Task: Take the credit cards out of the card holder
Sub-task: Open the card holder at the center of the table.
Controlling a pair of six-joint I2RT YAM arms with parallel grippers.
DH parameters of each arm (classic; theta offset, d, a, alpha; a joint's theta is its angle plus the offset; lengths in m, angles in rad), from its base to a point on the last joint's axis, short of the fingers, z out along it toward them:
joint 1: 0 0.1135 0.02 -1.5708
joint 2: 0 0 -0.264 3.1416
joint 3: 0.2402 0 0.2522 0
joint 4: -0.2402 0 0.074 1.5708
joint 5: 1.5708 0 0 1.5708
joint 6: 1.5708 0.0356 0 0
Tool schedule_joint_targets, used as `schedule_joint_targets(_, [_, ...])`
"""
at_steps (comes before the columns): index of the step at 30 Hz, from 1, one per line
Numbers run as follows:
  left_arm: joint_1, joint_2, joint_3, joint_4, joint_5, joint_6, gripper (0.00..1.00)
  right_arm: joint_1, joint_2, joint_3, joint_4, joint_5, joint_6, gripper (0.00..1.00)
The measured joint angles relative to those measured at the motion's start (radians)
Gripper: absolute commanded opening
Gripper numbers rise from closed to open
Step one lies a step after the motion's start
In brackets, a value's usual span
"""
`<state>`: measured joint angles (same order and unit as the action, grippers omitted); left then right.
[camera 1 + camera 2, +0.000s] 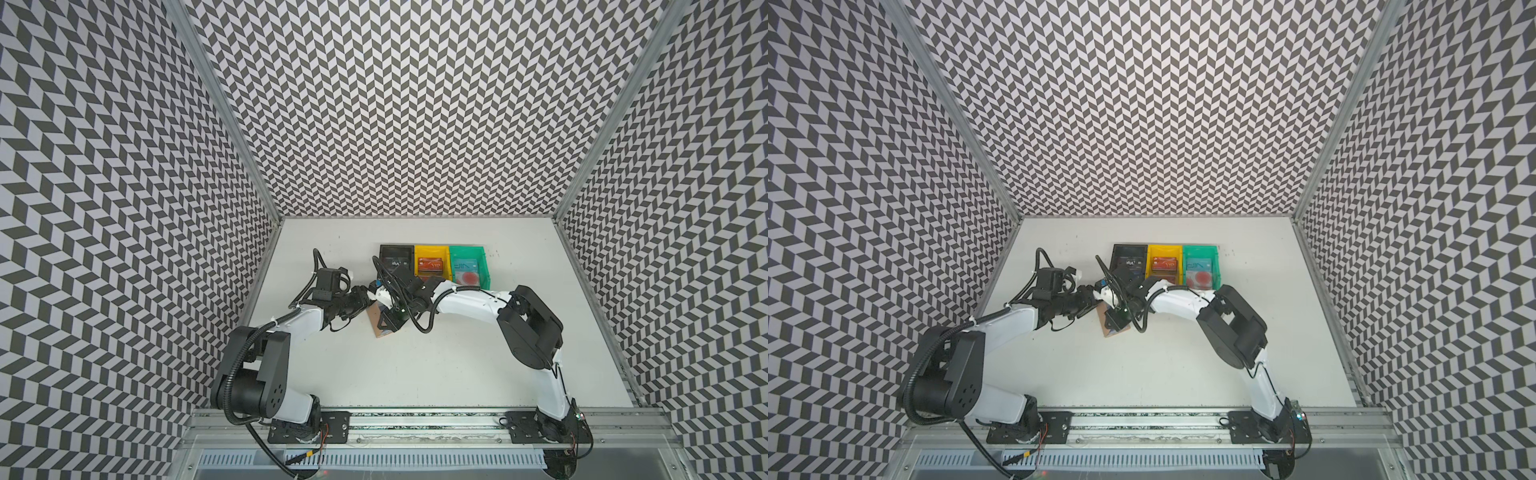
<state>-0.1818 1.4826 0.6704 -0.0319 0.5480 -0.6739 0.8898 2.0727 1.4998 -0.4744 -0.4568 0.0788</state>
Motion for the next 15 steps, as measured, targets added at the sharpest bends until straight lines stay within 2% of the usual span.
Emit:
schedule_joint_targets(5, [-0.013,0.015,0.002,0.007,-0.002,0.0,0.42,-0.001,0.0,-0.007,-0.004,0.012,0.0,0.15])
schedule_joint_targets(15, [-0.017,0.016,0.003,0.018,0.004,0.001,0.31,0.0,-0.004,-0.008,-0.004,0.015,0.0,0.16])
